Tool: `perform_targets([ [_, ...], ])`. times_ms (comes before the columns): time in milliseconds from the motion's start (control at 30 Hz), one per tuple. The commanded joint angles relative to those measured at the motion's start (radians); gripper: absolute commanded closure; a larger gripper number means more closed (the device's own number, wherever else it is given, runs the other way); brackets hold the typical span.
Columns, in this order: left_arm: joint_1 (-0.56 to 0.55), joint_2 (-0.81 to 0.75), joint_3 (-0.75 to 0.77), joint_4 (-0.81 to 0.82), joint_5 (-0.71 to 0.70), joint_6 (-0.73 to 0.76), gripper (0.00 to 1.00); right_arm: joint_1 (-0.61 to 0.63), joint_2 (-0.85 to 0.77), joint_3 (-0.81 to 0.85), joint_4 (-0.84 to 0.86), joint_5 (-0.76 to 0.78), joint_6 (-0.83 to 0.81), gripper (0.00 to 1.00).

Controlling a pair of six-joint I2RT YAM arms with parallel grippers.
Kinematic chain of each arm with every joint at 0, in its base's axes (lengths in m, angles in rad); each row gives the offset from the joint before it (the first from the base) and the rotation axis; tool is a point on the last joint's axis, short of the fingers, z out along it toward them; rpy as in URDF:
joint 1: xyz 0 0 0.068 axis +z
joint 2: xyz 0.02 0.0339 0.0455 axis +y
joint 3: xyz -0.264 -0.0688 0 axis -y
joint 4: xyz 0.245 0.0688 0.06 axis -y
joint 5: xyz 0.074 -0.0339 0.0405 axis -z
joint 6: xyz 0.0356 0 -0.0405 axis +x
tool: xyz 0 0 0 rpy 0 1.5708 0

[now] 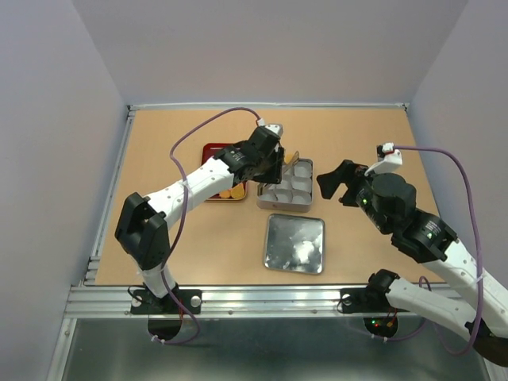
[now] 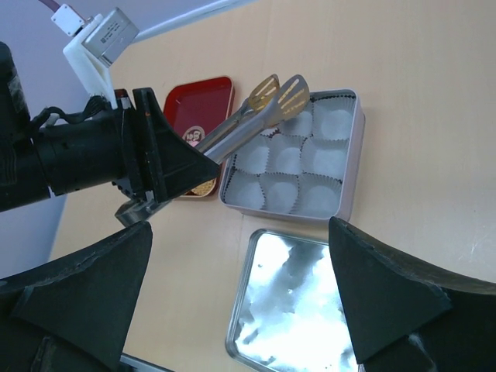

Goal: Pack the cookies

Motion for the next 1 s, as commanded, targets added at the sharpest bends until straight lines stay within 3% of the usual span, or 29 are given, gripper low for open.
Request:
perform_targets([
  [0,-0.007,0.019,0.014,0.039,-0.002,0.0,0.49,-0.006,-0.002,-0.01,0.002,0.012,0.008,0.0],
  [800,-0.007,0.028,-0.031,0.059,-0.075,0.003,0.41,-0.006,0.023,-0.039,0.002,-0.033,0.037,0.0],
  [967,-0.005,-0.049,0.014,-0.011,-0.152,0.0,0.39,-0.006,0.02,-0.042,0.002,-0.037,0.037,0.0],
])
